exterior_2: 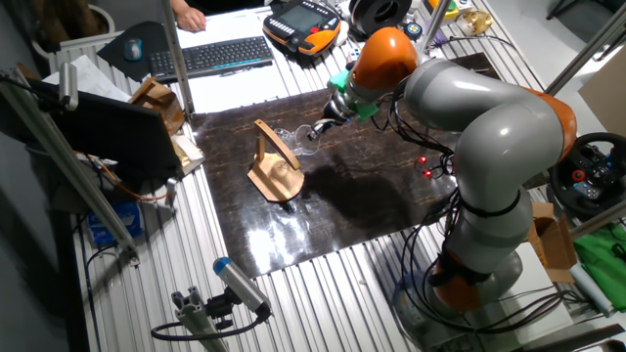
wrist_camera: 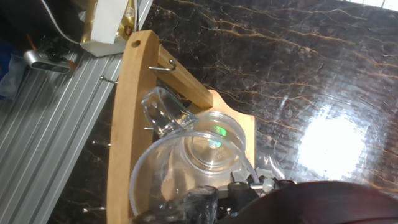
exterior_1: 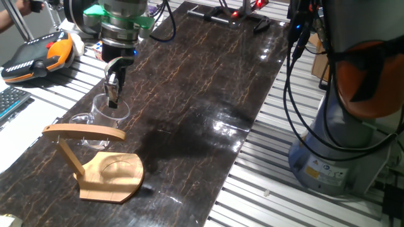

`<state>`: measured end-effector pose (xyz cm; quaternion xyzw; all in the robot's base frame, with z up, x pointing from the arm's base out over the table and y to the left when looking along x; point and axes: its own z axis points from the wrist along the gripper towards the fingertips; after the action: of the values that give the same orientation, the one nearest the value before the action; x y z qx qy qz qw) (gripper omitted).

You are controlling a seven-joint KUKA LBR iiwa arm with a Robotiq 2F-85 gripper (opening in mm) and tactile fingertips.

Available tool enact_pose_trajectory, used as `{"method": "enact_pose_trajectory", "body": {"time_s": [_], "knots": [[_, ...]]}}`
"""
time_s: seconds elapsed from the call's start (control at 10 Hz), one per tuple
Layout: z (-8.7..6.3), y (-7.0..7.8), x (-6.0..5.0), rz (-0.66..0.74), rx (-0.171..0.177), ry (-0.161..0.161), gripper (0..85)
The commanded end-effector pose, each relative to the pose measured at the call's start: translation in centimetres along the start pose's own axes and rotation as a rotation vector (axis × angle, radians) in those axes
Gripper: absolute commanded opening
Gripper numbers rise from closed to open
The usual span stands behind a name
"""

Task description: Put the cup on the cup rack

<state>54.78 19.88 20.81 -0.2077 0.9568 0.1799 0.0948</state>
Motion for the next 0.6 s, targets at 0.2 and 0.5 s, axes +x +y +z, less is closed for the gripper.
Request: {"method": "enact_pose_trajectory", "body": {"time_s": [0.2,0.5], "knots": [[-0.05,-0.1,0.09,0.001,-0.007,0.0,3.3],[-0.36,-0.26,0.06,0.001,-0.011,0.009,3.3]]}}
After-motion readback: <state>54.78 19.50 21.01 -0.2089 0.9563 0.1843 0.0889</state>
